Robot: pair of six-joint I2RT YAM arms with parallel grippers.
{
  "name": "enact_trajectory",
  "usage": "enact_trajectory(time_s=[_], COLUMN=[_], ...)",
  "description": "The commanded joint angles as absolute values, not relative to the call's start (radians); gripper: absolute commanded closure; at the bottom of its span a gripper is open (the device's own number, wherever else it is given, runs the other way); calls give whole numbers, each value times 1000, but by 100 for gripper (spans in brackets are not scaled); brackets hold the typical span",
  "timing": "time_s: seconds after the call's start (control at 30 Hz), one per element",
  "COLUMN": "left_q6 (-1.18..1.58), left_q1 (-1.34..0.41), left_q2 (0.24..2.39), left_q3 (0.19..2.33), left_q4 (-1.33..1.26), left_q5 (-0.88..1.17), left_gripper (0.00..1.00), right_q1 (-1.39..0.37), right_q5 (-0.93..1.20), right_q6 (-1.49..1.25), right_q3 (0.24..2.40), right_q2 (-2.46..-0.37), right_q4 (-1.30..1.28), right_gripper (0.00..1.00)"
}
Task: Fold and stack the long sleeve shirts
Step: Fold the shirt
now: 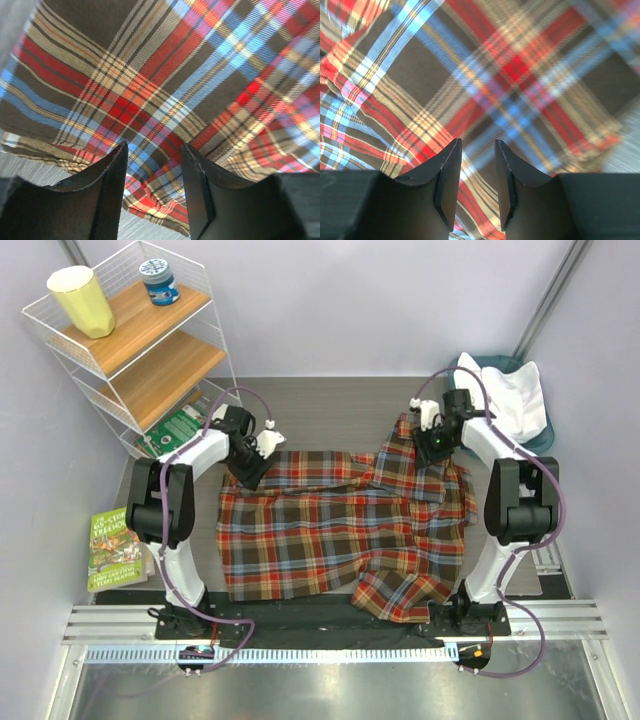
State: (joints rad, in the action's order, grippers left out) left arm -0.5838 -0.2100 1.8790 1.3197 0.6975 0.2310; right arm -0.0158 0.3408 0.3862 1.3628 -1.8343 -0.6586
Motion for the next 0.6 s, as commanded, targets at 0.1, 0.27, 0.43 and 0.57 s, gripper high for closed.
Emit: enact_trajectory(time_s=[0.1, 0.27, 0.43, 0.57], left_q6=[-627, -591, -571, -617], left_q1=[-209, -207, -207, -207], left_q2=[1881, 1942, 1991, 1930], left_q3=[1272, 1325, 1423, 1397], left_q4=[706, 690, 764, 784], left_q5=[127, 106, 144, 211], left_gripper=[53, 53, 53, 46], right_q1=[-60, -61, -60, -60], right_q5=[236, 167, 234, 275], right_q6=[429, 431, 449, 449], right_q3=[1276, 1319, 1451, 1517], right_q2=[-1896, -1994, -1985, -1870], right_q4=[-632, -580, -673, -677], right_gripper=[62, 63, 62, 51])
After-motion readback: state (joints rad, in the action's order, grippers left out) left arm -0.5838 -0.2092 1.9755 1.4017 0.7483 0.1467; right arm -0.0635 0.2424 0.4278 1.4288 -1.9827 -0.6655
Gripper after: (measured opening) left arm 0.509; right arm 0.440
